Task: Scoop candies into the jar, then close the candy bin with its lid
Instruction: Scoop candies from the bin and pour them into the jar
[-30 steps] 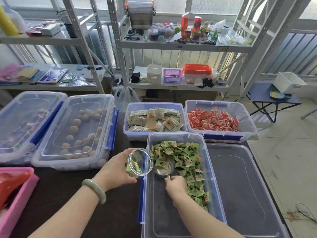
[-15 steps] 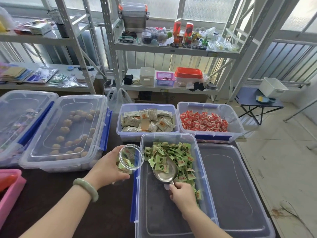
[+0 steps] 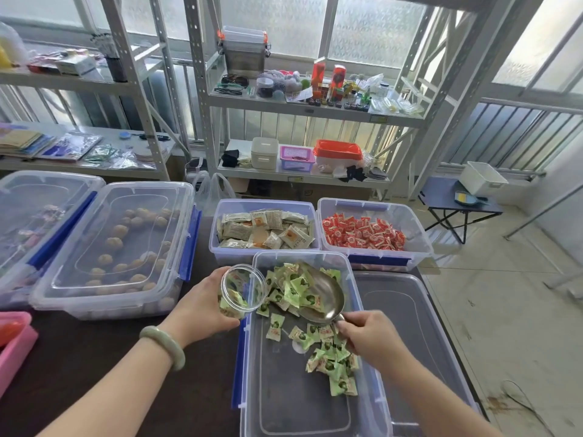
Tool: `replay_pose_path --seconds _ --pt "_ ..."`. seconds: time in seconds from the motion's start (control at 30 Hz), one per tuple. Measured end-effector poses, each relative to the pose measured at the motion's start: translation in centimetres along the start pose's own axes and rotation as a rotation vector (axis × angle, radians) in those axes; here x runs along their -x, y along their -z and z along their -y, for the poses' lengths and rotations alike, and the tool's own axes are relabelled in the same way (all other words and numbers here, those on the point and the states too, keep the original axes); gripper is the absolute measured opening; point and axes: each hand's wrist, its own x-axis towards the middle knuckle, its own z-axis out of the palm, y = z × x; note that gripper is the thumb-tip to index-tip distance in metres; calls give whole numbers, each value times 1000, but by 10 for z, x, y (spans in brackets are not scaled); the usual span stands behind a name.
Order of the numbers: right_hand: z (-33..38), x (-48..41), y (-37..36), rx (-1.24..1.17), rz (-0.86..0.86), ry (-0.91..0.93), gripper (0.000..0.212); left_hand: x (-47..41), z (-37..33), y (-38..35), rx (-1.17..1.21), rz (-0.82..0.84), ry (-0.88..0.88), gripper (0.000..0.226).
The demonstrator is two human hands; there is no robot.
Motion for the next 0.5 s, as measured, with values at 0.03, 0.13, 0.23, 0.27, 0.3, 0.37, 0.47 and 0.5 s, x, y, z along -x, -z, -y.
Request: replay_pose_path --seconds 0.03,0.13,0.23,0.27,0.3,0.37,0.47,0.5 --pt "10 1 8 27 24 5 19 1 -1 0 7 -1 -4 91" --pt "40 2 27 169 120 35 20 3 -3 1 24 -8 10 91" --pt "73 5 35 319 185 82 22 5 -2 0 26 -5 21 91" --pt "85 7 35 381 199 109 24 7 -2 -1 25 -6 22 92" --pt "96 8 35 453 207 137 26 8 -3 -1 27 -9 24 92" --pt "114 9 33 588 198 181 26 10 -3 -1 39 -17 27 92" --pt "134 6 29 730 173 219 22 13 -4 -1 57 -27 32 90" --pt "141 6 27 788 167 234 21 14 -4 -1 57 -28 33 90"
